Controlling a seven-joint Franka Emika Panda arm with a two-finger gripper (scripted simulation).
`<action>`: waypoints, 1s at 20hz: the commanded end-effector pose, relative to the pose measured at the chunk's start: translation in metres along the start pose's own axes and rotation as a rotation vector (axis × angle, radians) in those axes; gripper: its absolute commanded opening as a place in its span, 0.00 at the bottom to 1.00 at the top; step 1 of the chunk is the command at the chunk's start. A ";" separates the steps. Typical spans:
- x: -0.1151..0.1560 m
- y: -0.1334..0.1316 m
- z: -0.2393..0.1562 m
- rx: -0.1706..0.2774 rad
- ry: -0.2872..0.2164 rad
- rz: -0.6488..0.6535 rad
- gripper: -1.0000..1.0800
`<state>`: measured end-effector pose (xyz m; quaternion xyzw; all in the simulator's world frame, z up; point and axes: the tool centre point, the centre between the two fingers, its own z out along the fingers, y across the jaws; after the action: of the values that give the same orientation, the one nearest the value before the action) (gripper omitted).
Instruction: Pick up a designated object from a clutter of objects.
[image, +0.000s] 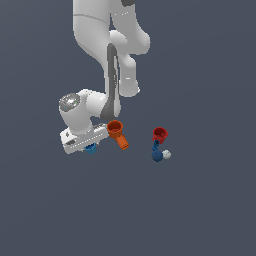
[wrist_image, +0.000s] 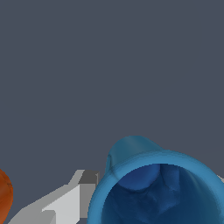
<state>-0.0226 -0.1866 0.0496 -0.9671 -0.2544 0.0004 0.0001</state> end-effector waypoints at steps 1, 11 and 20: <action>0.003 -0.001 -0.010 -0.002 0.001 0.000 0.00; 0.021 -0.009 -0.084 -0.002 0.001 0.000 0.00; 0.044 -0.019 -0.181 -0.003 0.000 0.000 0.00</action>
<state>0.0046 -0.1519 0.2138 -0.9671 -0.2543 0.0002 -0.0008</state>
